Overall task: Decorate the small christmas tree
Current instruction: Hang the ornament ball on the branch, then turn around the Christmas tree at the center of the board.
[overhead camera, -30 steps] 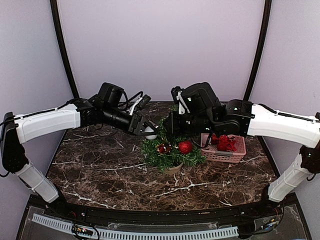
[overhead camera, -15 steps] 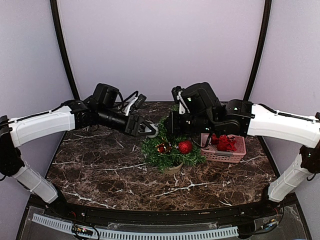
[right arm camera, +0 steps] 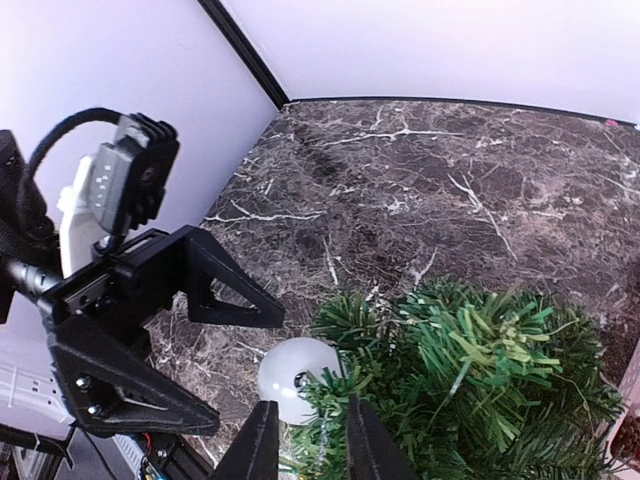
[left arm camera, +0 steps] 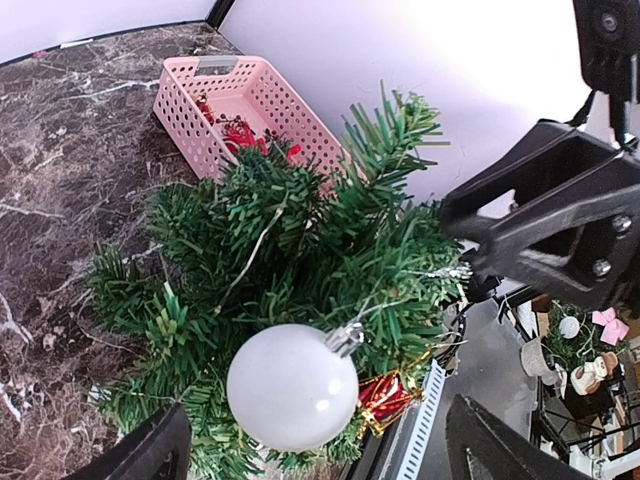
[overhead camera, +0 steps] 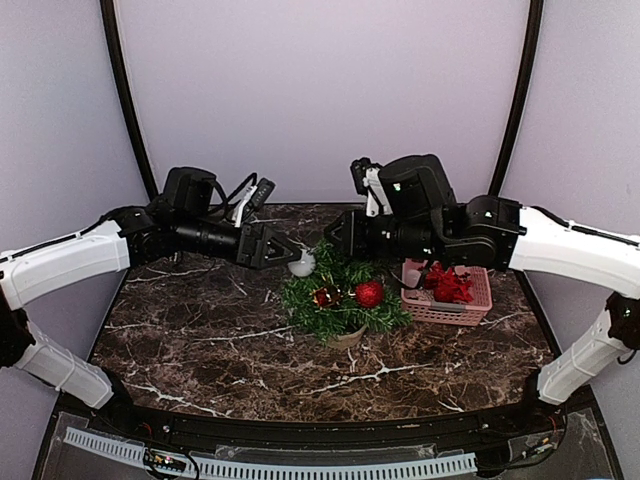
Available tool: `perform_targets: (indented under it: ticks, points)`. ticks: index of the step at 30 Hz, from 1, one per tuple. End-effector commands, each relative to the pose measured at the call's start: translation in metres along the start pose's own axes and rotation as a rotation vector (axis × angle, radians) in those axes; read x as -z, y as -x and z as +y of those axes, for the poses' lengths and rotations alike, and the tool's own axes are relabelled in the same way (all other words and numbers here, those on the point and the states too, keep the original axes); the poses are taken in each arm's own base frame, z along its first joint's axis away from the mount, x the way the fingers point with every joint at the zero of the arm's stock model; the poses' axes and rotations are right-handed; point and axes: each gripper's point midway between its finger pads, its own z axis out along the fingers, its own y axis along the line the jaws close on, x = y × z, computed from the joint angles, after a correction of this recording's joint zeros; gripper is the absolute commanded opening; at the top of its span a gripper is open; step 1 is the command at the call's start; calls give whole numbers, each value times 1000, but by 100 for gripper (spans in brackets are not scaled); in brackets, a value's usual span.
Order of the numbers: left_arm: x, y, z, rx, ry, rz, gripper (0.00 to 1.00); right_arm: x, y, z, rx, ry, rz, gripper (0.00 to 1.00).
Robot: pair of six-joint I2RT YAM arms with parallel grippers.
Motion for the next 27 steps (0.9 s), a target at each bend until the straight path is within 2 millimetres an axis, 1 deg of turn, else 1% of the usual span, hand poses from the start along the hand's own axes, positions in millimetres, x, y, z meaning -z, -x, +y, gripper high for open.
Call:
perform_targets:
  ticks: [1, 4, 6, 9, 11, 12, 13, 15, 16, 17, 18, 19, 20, 21, 22, 23, 24, 25, 26, 27]
  points:
    - [10, 8, -6, -9, -14, -58, 92, 14, 15, 18, -9, 91, -63, 27]
    - [14, 9, -6, -9, -3, -79, 92, 19, 18, 21, 2, 113, -76, 33]
    - [18, 12, -4, -7, 17, -102, 92, 26, 23, 23, 18, 120, -89, 37]
    - [26, 15, 1, 22, 58, -156, 92, 44, 35, 19, 18, 117, -138, 44]
    - [32, 12, 7, 59, 87, -184, 92, 55, 42, 11, 6, 98, -176, 51]
    - [34, 6, 11, 77, 99, -185, 92, 59, 44, 1, -11, 73, -193, 53]
    - [39, 6, 12, 107, 113, -207, 92, 61, 48, -13, -38, 43, -207, 54]
    - [41, -13, 28, 185, 147, -210, 92, 65, 50, -40, -94, -1, -211, 55]
    - [42, -18, 31, 208, 153, -216, 92, 67, 48, -55, -118, -18, -210, 56]
    - [44, -28, 36, 253, 155, -229, 91, 70, 45, -67, -139, -26, -215, 57]
    - [45, -32, 38, 275, 157, -239, 91, 70, 38, -84, -164, -52, -212, 58]
    - [46, -46, 44, 313, 158, -240, 91, 71, 31, -98, -187, -70, -209, 59]
    - [46, -50, 47, 327, 162, -252, 91, 72, 25, -112, -209, -86, -206, 59]
    - [44, -66, 57, 366, 178, -236, 90, 70, 17, -129, -241, -108, -194, 59]
    - [44, -72, 62, 381, 188, -237, 90, 69, 9, -140, -267, -110, -183, 57]
    - [40, -87, 70, 414, 201, -218, 88, 67, 3, -150, -293, -105, -176, 54]
    - [39, -89, 71, 418, 190, -228, 88, 66, -5, -158, -321, -99, -169, 51]
    - [35, -104, 79, 448, 197, -209, 86, 64, -13, -163, -341, -92, -158, 50]
    - [34, -103, 79, 452, 183, -223, 85, 63, -22, -168, -362, -94, -143, 48]
    - [31, -111, 85, 462, 196, -210, 82, 62, -33, -173, -381, -98, -122, 45]
